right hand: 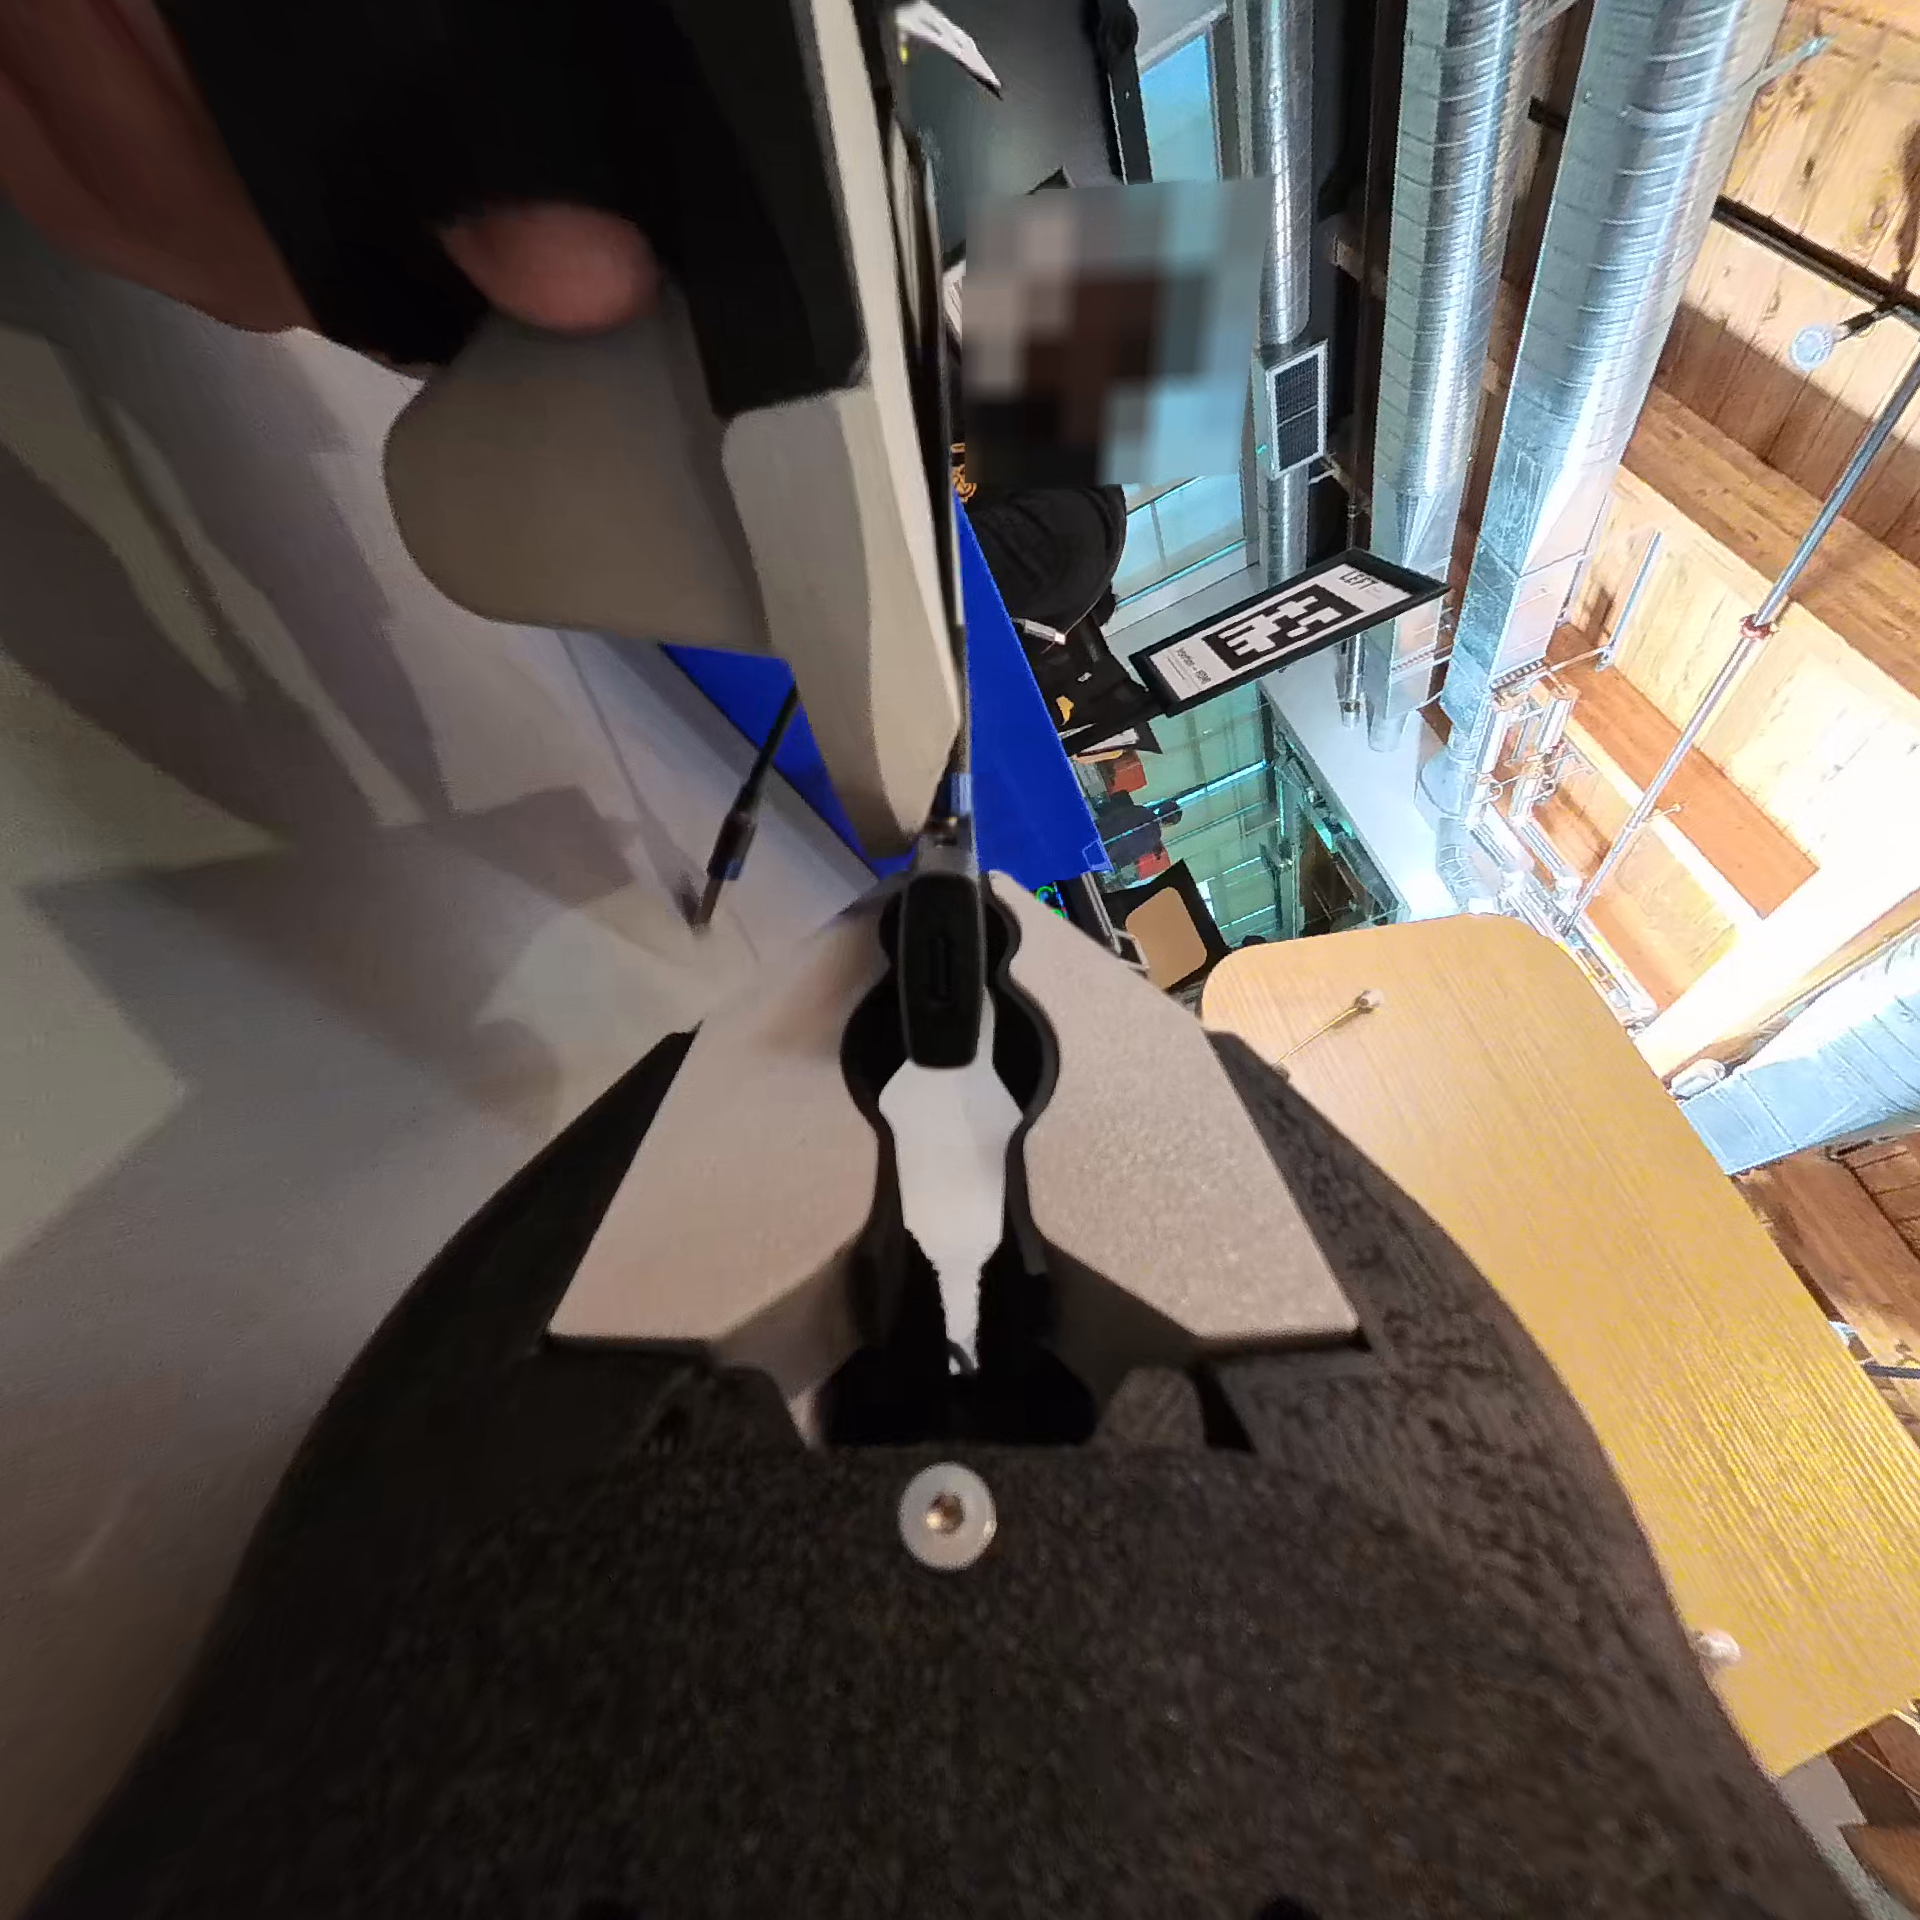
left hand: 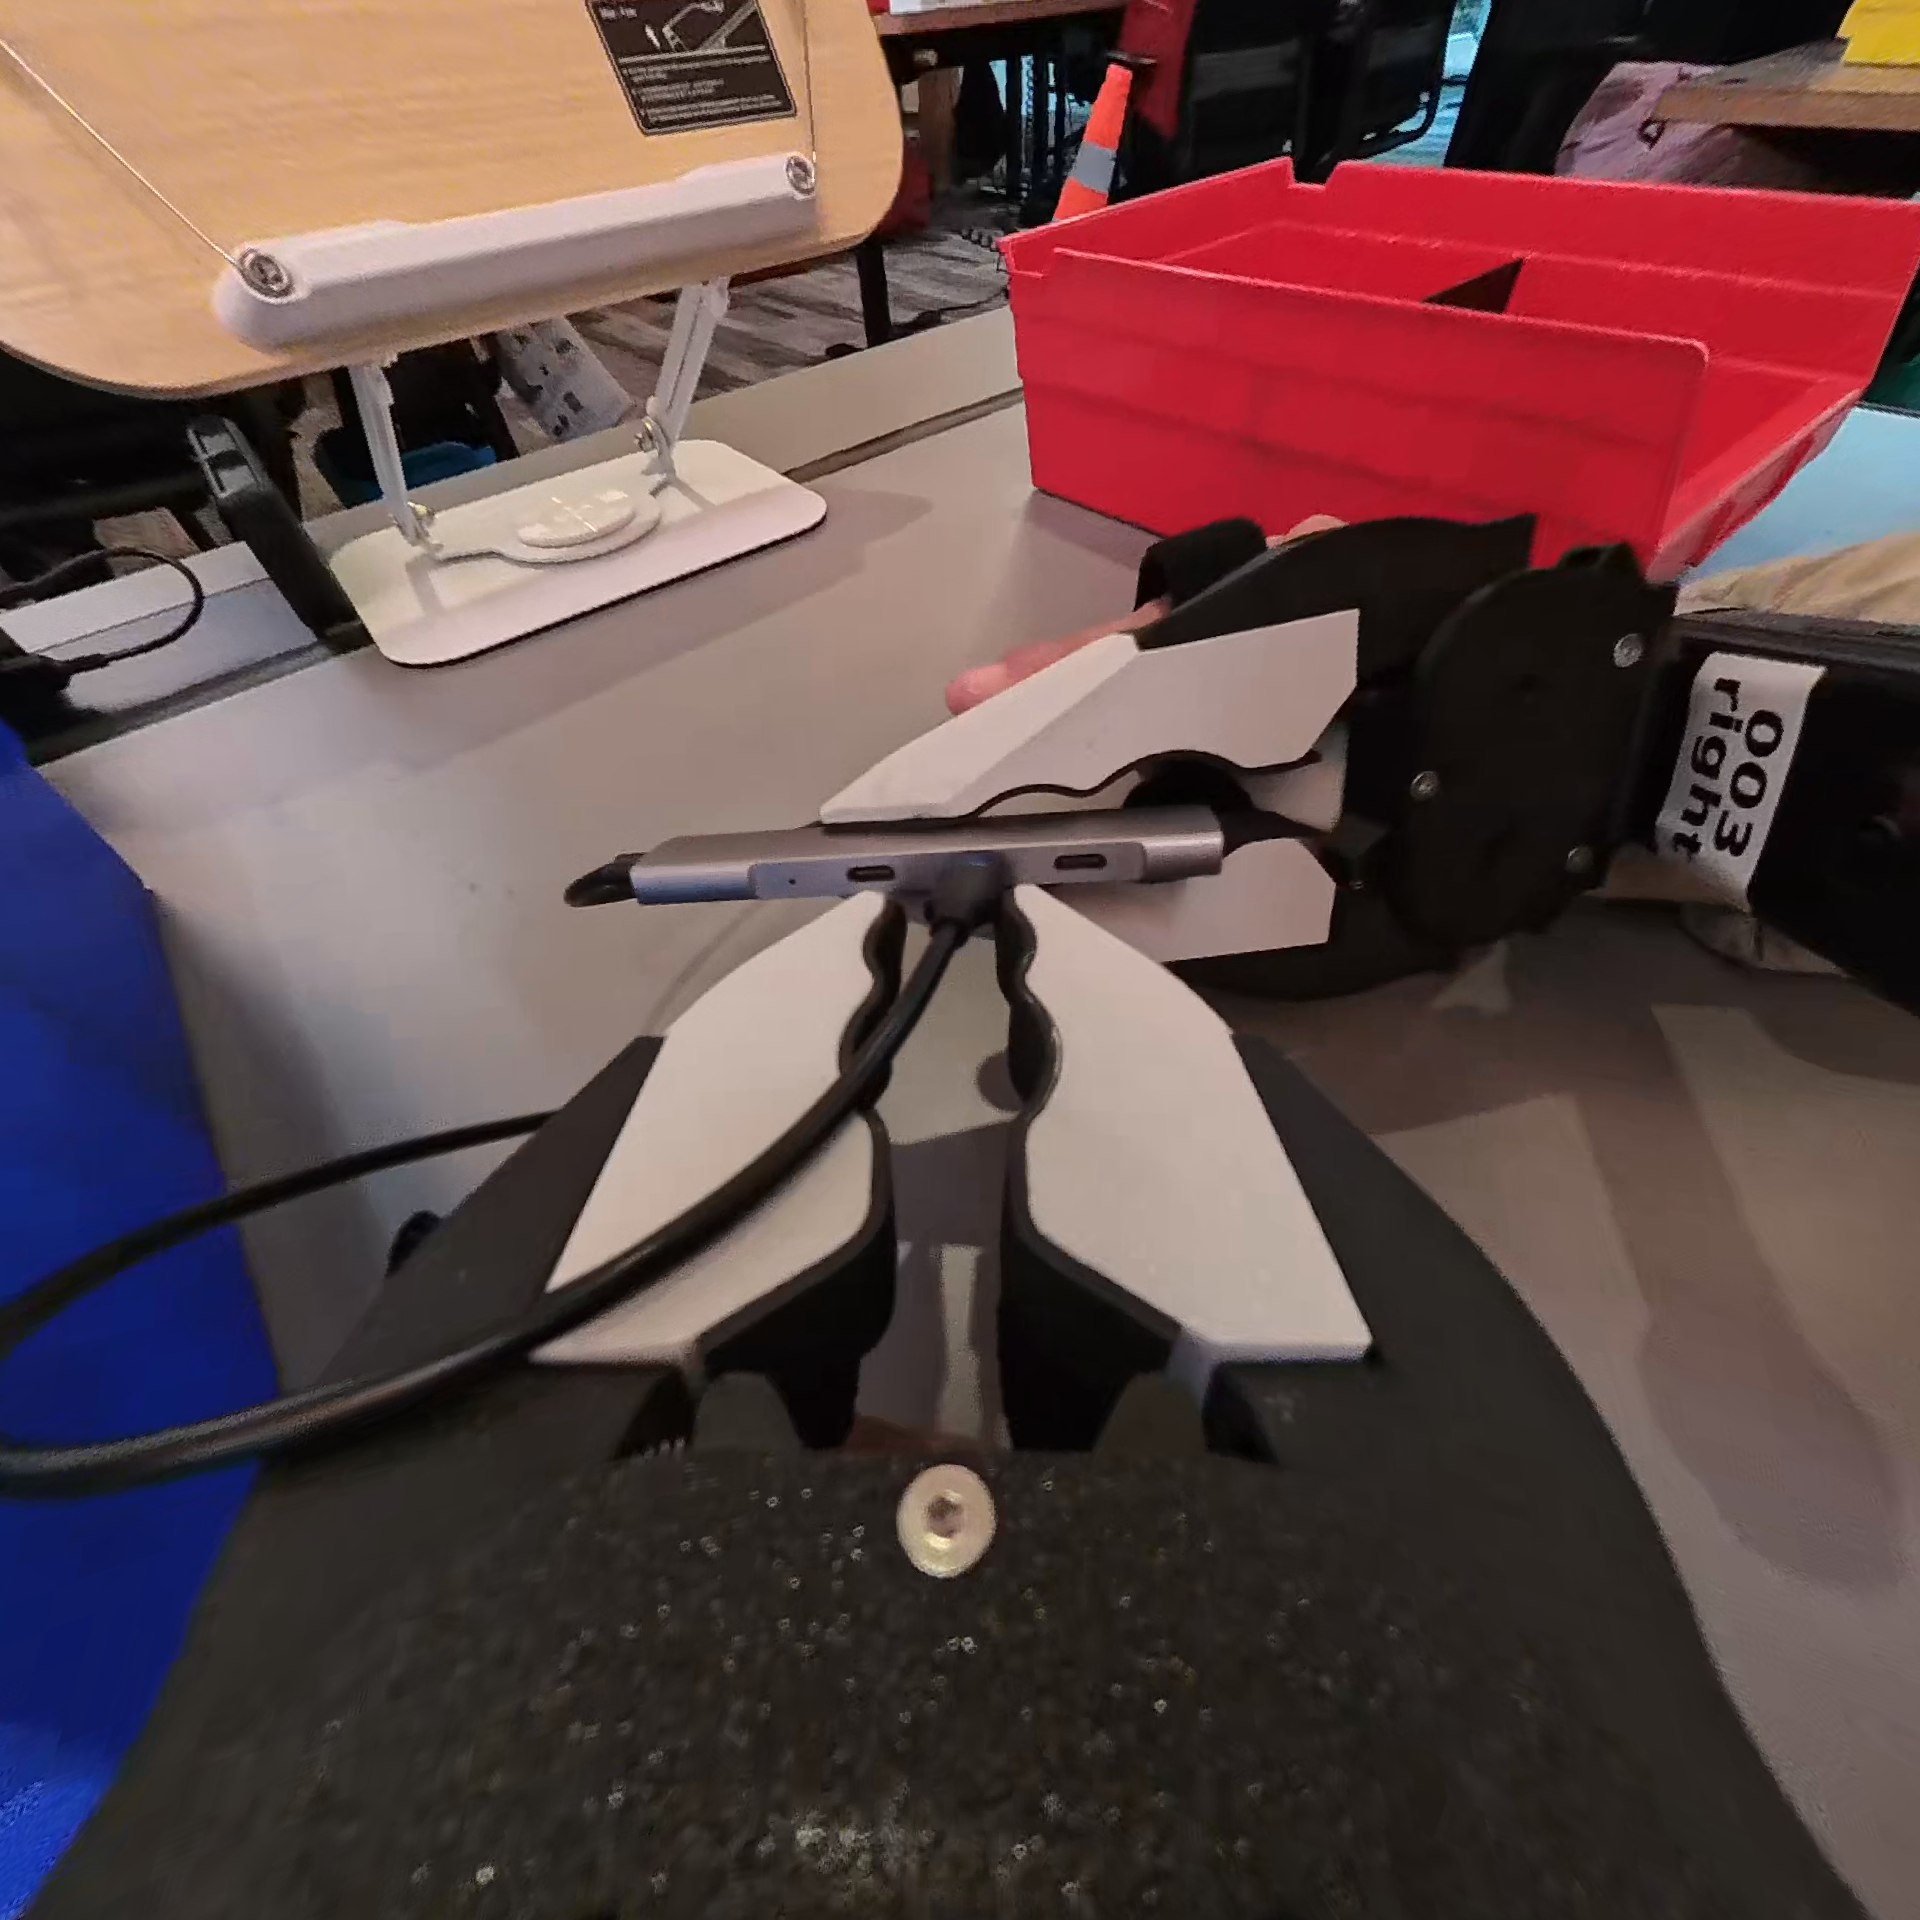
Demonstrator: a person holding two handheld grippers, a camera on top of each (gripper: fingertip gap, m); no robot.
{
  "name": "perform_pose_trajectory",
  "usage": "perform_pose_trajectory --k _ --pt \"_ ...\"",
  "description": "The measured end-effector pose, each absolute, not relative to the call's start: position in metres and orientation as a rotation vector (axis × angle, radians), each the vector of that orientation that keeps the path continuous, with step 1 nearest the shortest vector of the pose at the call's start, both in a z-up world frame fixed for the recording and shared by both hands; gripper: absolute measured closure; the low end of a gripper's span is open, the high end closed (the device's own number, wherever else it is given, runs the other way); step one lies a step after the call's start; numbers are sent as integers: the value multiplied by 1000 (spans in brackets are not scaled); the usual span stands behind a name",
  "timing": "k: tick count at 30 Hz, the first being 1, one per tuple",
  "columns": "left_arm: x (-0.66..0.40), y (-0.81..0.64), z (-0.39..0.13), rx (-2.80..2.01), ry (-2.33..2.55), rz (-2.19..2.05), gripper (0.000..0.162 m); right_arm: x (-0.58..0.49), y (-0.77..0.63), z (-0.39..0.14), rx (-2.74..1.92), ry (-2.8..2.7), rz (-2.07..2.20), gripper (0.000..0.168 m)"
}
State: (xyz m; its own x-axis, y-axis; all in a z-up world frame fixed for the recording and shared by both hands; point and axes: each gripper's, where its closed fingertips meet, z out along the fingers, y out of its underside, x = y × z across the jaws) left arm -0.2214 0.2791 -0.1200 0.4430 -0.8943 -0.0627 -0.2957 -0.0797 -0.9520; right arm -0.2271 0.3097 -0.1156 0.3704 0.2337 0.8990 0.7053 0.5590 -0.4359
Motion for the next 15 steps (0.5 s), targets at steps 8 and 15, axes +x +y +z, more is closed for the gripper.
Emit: perform_pose_trajectory --k 8,15 --pt "-219 273 -115 -1611 1030 -737 143 -229 310 -124 -984 -1227 -388 161" --pt "-222 278 -117 -1688 987 -826 151 -227 314 -125 -996 -1225 -403 161"
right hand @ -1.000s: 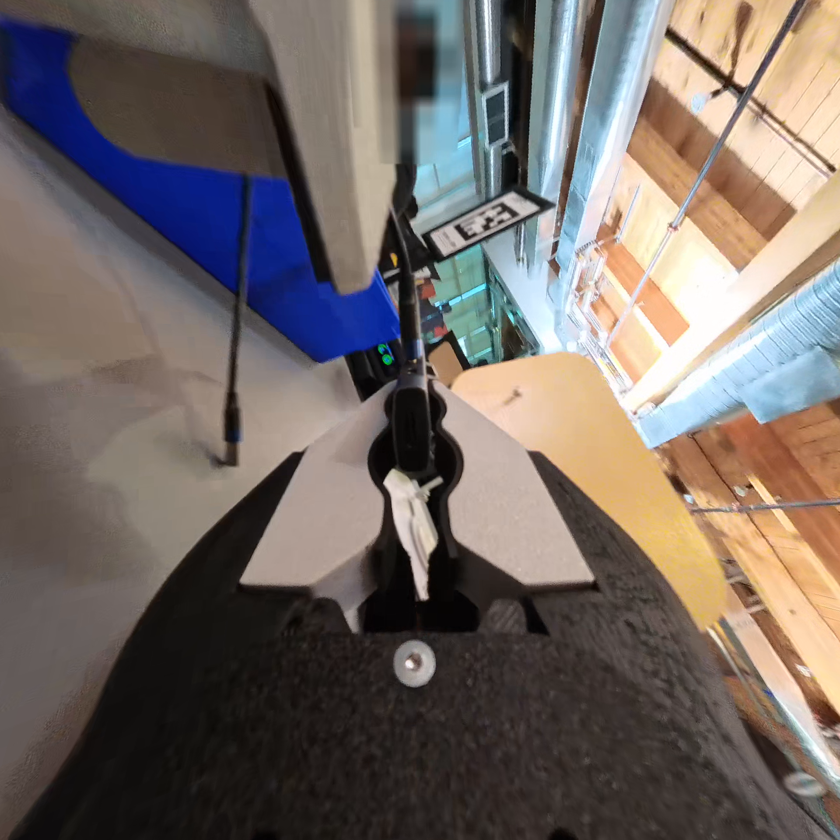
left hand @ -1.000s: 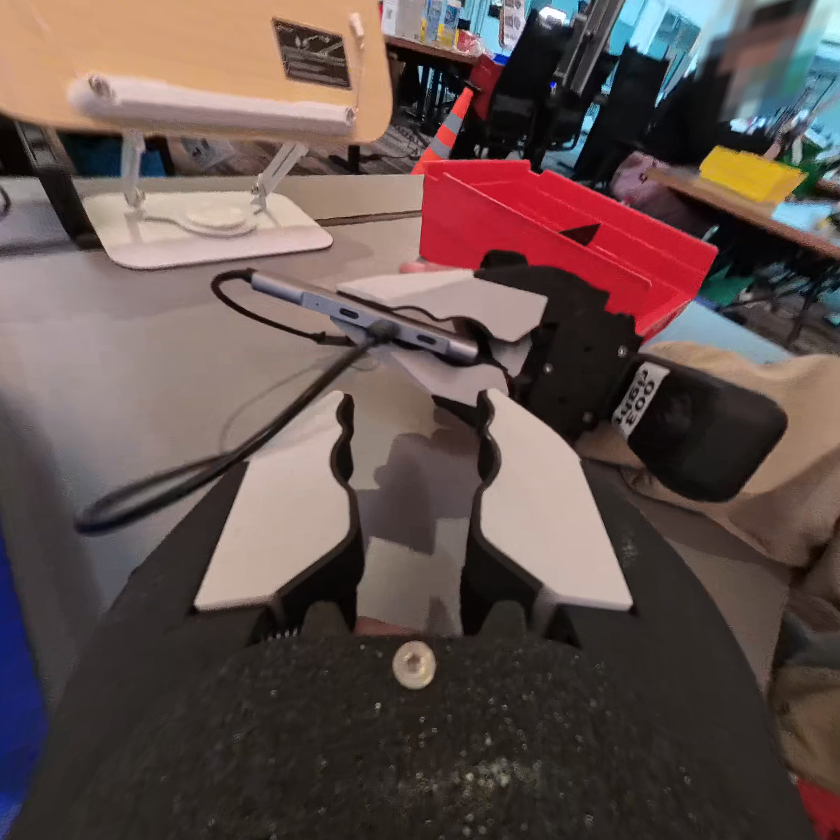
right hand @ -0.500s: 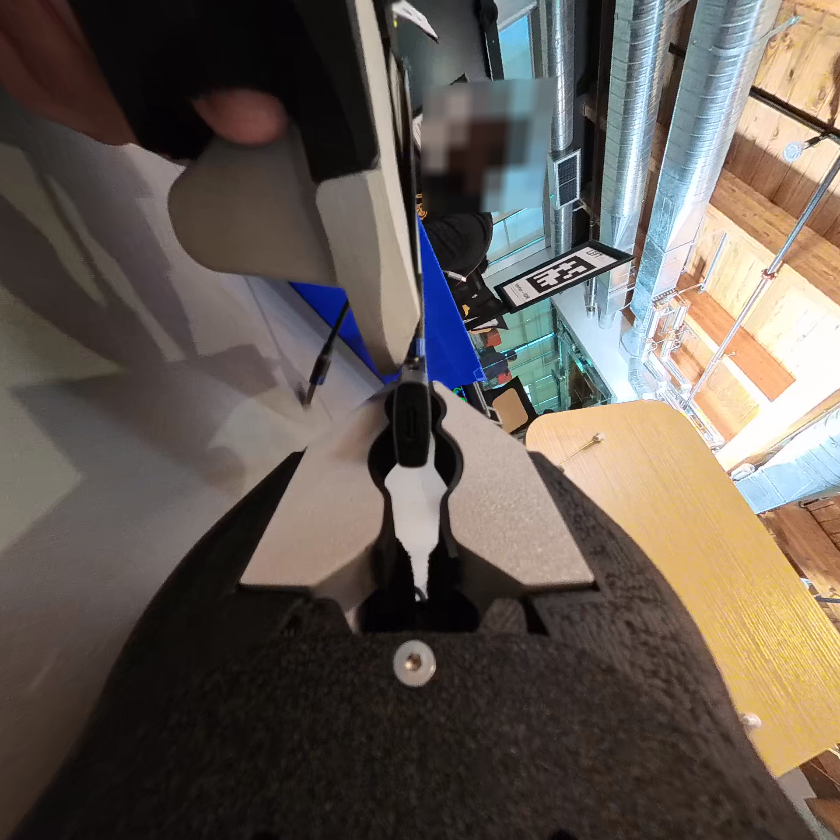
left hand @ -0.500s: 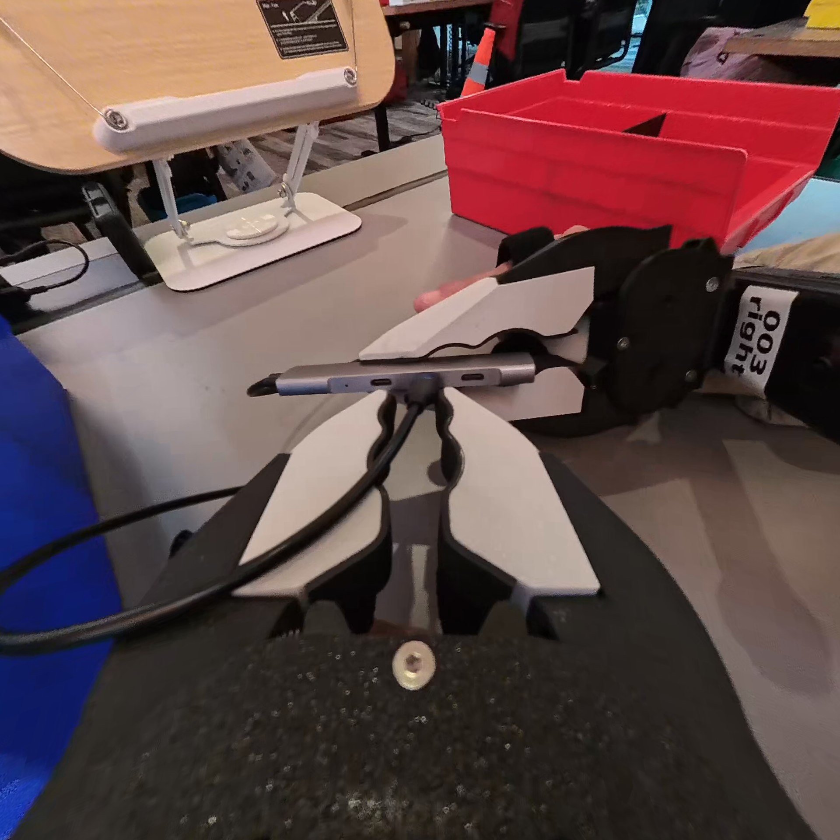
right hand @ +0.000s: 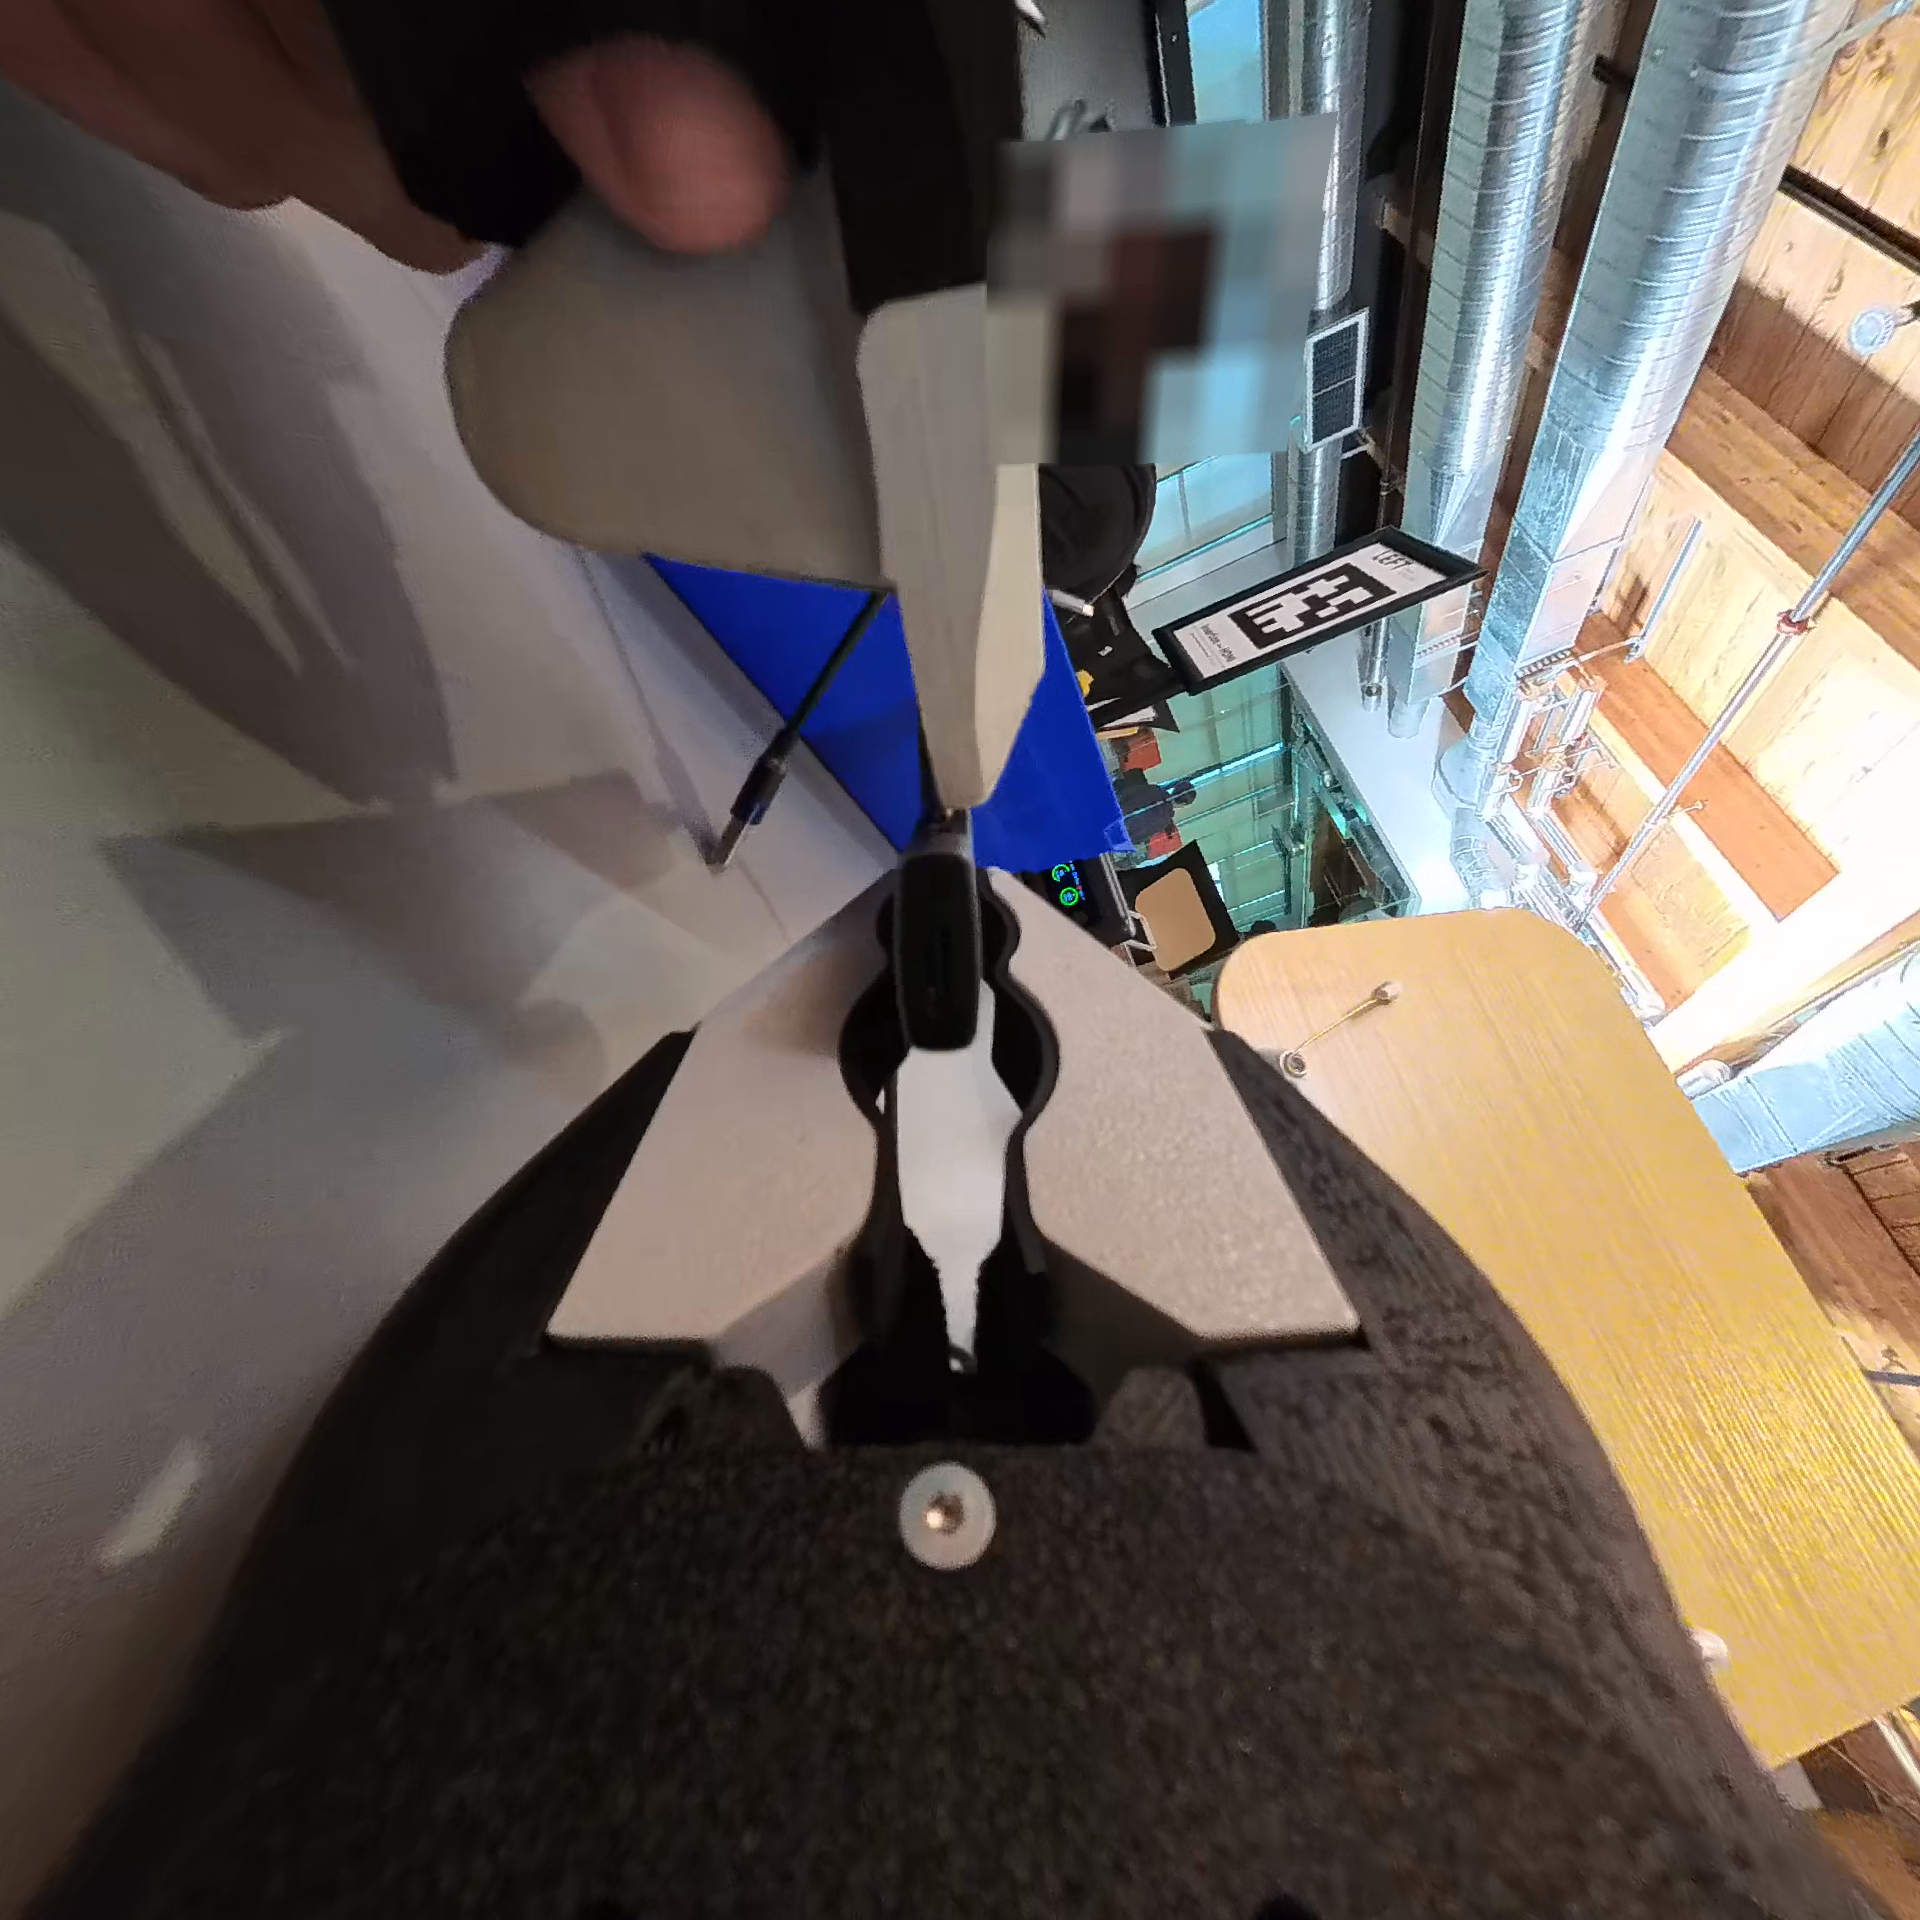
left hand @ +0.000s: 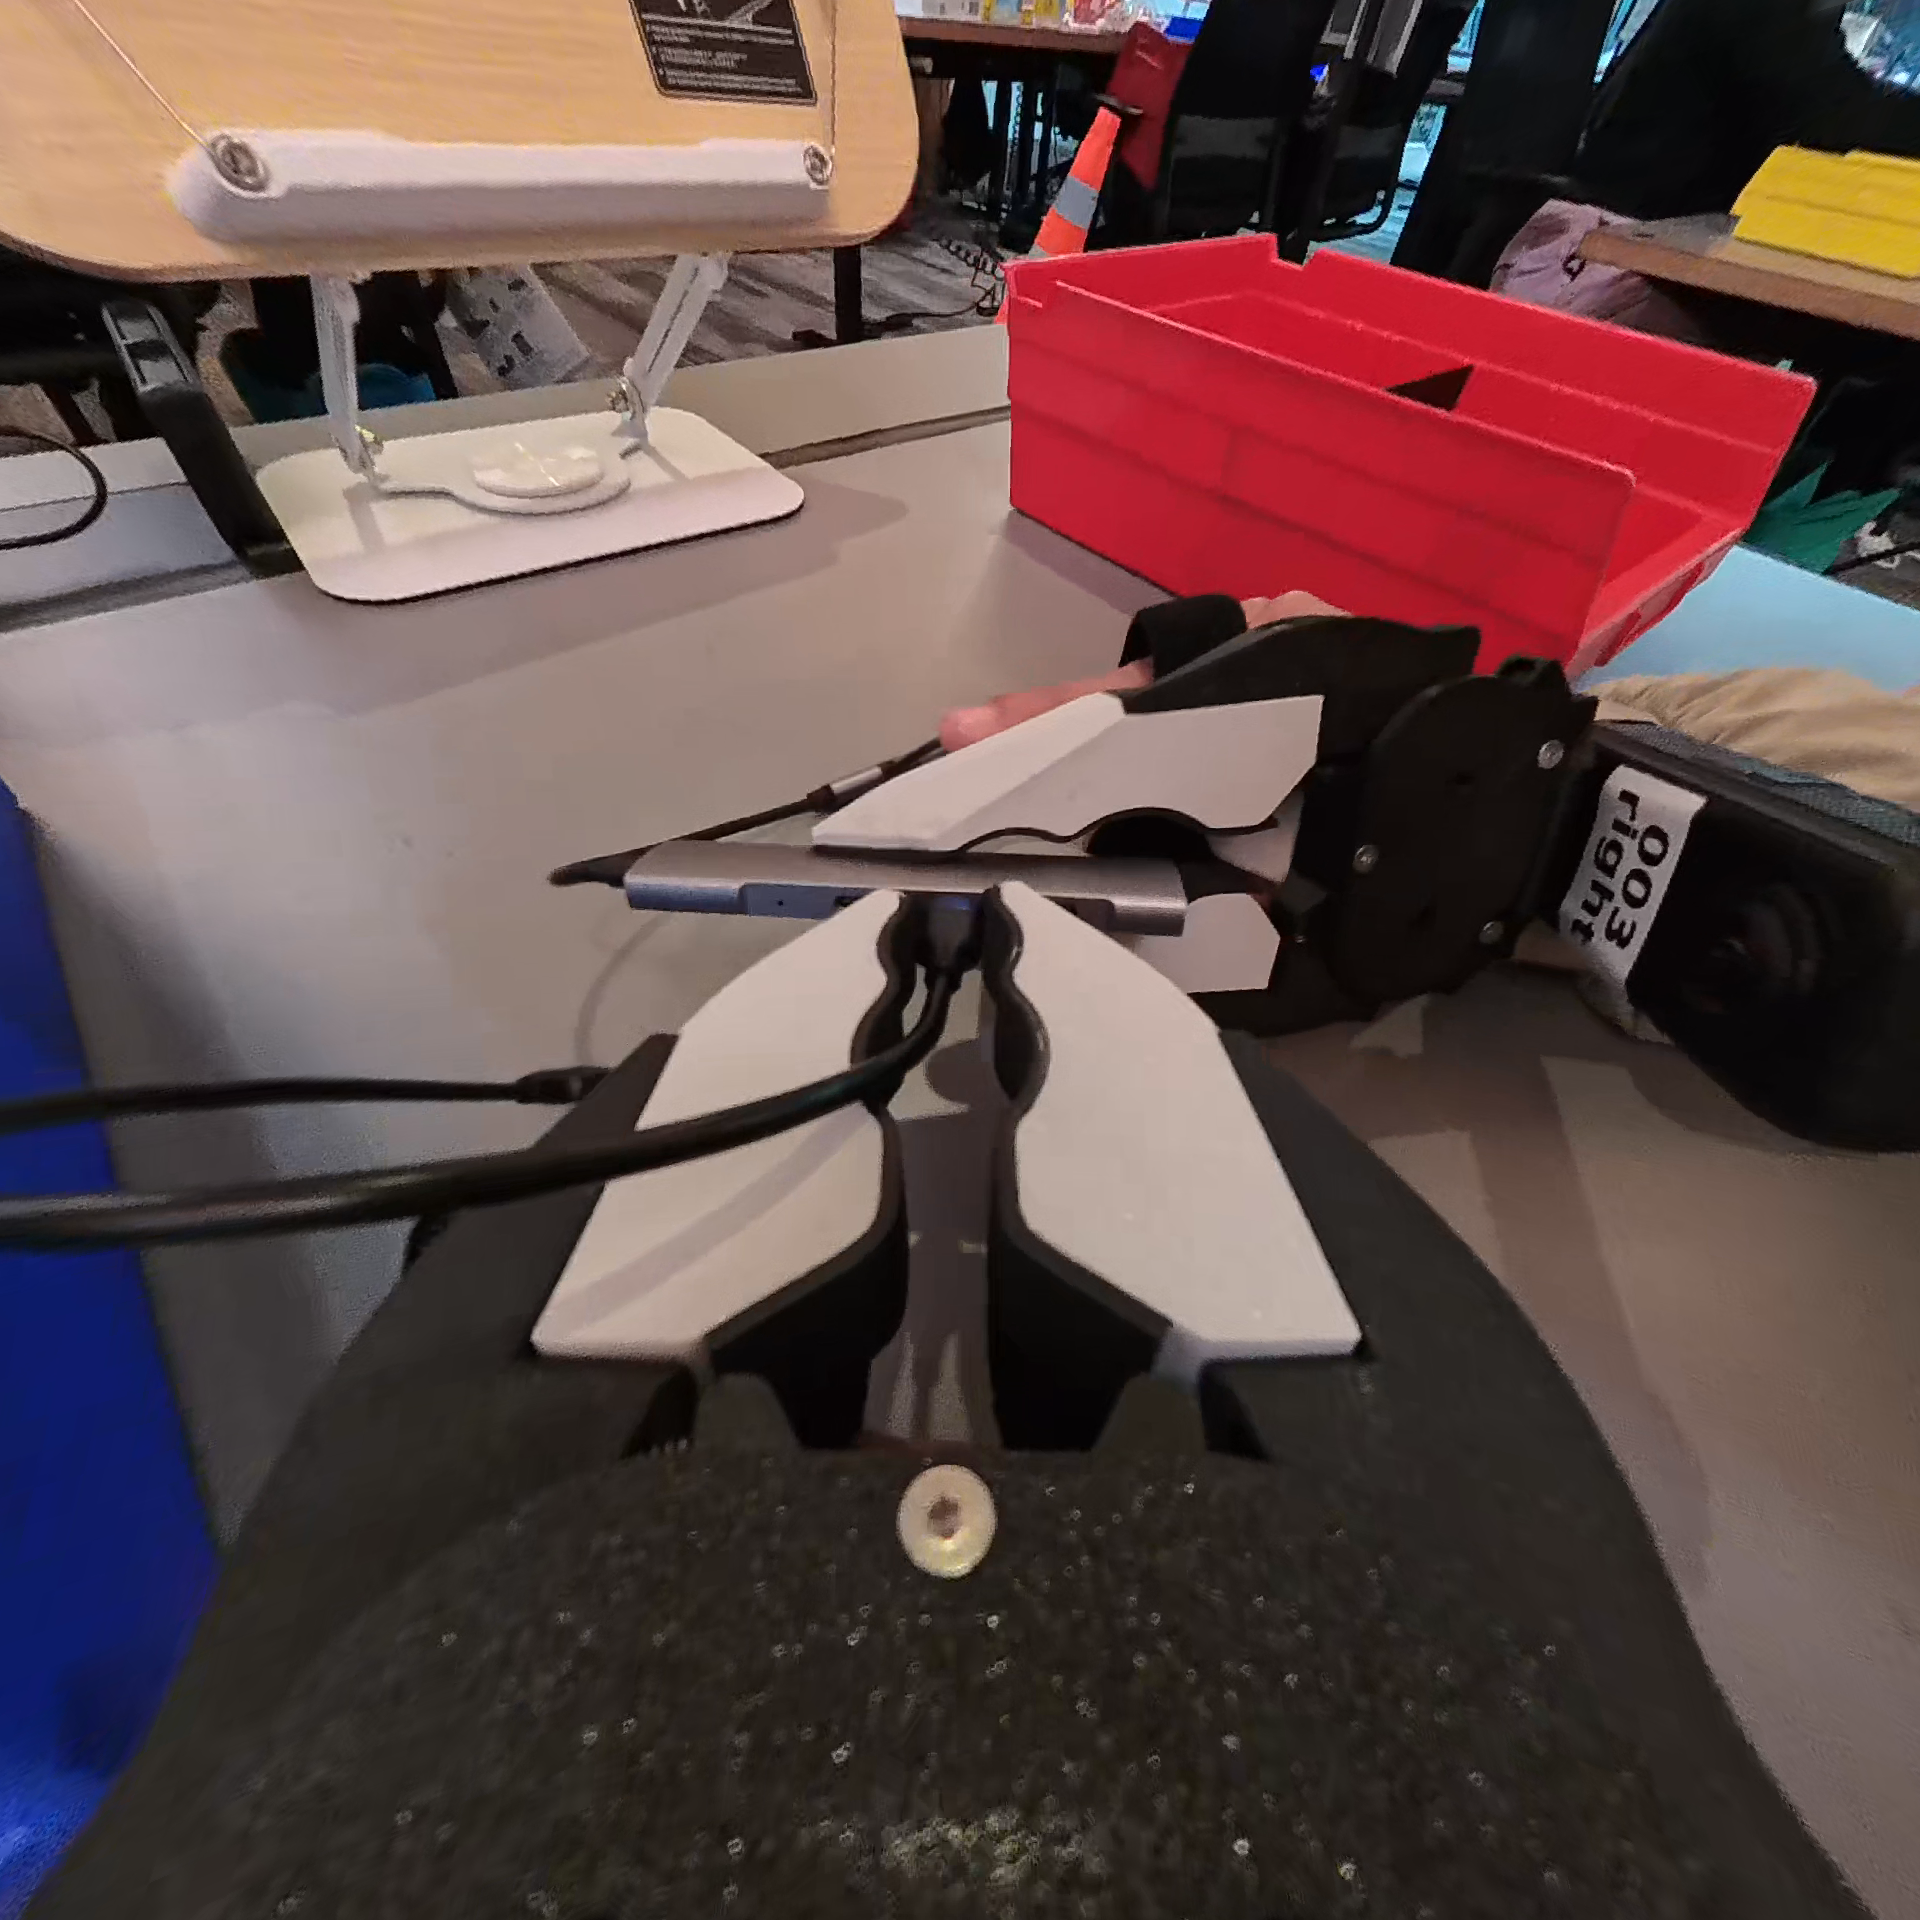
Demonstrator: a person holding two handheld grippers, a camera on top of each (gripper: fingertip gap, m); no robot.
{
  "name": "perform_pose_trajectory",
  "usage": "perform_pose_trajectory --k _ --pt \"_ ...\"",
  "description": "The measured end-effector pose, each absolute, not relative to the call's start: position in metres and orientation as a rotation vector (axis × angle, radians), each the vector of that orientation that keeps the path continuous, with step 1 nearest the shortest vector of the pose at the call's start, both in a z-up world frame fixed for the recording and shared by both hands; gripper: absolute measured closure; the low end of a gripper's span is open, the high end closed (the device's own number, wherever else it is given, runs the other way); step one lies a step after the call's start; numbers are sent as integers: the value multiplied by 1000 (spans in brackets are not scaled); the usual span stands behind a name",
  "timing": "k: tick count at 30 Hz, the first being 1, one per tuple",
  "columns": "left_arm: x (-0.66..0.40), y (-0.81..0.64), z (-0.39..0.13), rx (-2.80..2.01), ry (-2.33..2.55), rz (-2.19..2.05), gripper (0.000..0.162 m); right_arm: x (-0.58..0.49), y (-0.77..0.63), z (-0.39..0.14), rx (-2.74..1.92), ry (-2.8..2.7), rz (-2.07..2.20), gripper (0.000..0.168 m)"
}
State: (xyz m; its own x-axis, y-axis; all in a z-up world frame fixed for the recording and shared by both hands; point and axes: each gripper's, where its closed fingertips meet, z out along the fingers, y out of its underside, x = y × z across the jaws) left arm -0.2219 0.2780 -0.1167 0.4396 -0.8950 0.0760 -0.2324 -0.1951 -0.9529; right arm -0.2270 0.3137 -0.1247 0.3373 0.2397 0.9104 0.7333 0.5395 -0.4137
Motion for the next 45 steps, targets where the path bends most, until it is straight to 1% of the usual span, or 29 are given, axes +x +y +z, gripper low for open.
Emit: perform_pose_trajectory --k 5,9,12,14,17,34,45 --pt "-225 278 -111 -1663 989 -769 150 -229 314 -119 -1006 -1189 -402 161" --pt "-220 284 -116 -1655 996 -660 151 -226 321 -123 -1062 -1167 -503 161" --pt "-221 290 -116 -1639 995 -587 151 -228 315 -120 -1058 -1162 -482 156" --pt "-222 291 -116 -1651 980 -634 151 -229 315 -123 -1064 -1174 -487 155" --pt "-222 292 -120 -1675 976 -636 151 -229 318 -125 -1054 -1191 -498 161" --pt "-225 289 -110 -1663 973 -616 151 -227 318 -115 -1005 -1140 -527 160" --pt "-222 300 -126 -1726 940 -577 151 -226 330 -132 -1183 -1191 -566 160"
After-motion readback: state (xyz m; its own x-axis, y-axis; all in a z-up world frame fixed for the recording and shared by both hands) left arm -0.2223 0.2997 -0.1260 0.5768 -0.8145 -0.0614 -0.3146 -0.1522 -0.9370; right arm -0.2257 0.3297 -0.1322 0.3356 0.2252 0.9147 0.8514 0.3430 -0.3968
